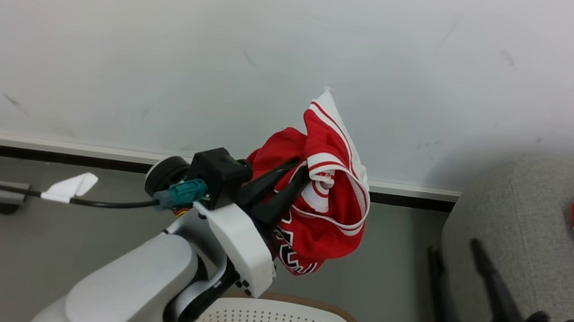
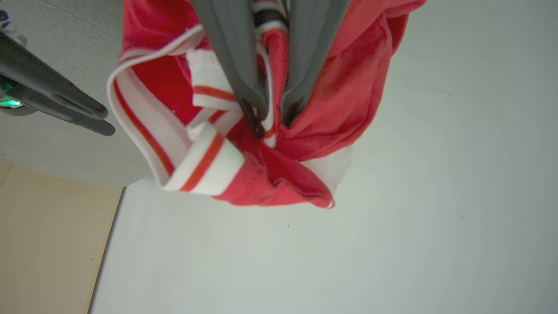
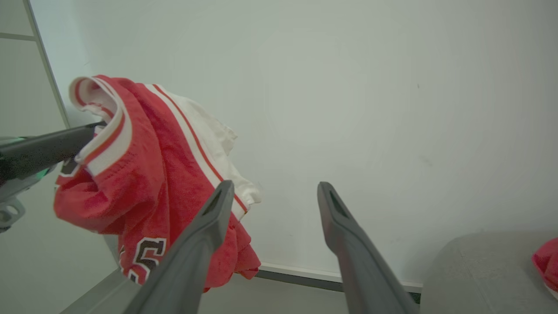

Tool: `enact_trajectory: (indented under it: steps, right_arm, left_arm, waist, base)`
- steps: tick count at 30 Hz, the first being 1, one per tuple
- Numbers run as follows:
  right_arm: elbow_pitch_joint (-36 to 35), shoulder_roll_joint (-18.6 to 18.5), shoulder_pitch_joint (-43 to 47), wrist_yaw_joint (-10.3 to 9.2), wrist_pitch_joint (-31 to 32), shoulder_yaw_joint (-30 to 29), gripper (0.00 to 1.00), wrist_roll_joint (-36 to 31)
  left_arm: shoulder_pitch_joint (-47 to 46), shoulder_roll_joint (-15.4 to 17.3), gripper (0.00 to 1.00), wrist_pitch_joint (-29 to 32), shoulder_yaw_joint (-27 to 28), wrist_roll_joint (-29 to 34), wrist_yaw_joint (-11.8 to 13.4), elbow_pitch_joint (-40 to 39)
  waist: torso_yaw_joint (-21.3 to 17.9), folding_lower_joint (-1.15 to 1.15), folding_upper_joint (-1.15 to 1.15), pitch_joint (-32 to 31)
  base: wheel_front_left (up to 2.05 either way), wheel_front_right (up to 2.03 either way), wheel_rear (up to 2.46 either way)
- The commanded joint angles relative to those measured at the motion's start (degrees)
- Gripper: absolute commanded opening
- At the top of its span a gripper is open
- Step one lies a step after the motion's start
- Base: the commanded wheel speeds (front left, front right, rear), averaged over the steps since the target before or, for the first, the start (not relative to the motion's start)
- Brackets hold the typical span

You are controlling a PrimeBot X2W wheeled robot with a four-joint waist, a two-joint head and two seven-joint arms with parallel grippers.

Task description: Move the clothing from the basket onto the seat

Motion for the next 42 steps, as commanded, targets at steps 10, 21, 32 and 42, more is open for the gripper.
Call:
enact_trajectory:
  steps: [10,21,32,42]
  right_arm:
    - [4.83,-1.63,-7.14,-0.13,0.03,16.92,1.00,3.07]
    - [16.67,0.18,-15.56,-0.13,0.03,24.71,1.00,4.98]
    - [21.26,1.83,-18.61,-0.13,0.02,23.53,1.00,5.12]
    - [18.23,1.31,-17.22,-0.14,0.01,21.36,0.00,4.36]
  left_arm:
    - [-1.12,-0.92,0.00,0.41,-1.11,-0.48,-0.38,-0.64]
    - [-2.04,-3.99,0.00,-0.05,-3.34,-0.59,-1.75,0.15]
    - [-1.27,-6.50,0.00,0.17,-5.19,-1.60,-2.91,1.31]
    - [-1.10,-5.88,0.00,-0.34,-4.80,-2.48,-2.68,2.86]
  waist:
    - [2.12,0.00,0.00,1.52]
    - [7.30,0.00,0.00,2.71]
    - [11.36,0.00,0.00,2.79]
    - [11.21,0.00,0.00,3.47]
  base:
    - [0.00,0.00,0.00]
    - [0.00,0.00,0.00]
    - [0.00,0.00,0.00]
    - [0.00,0.00,0.00]
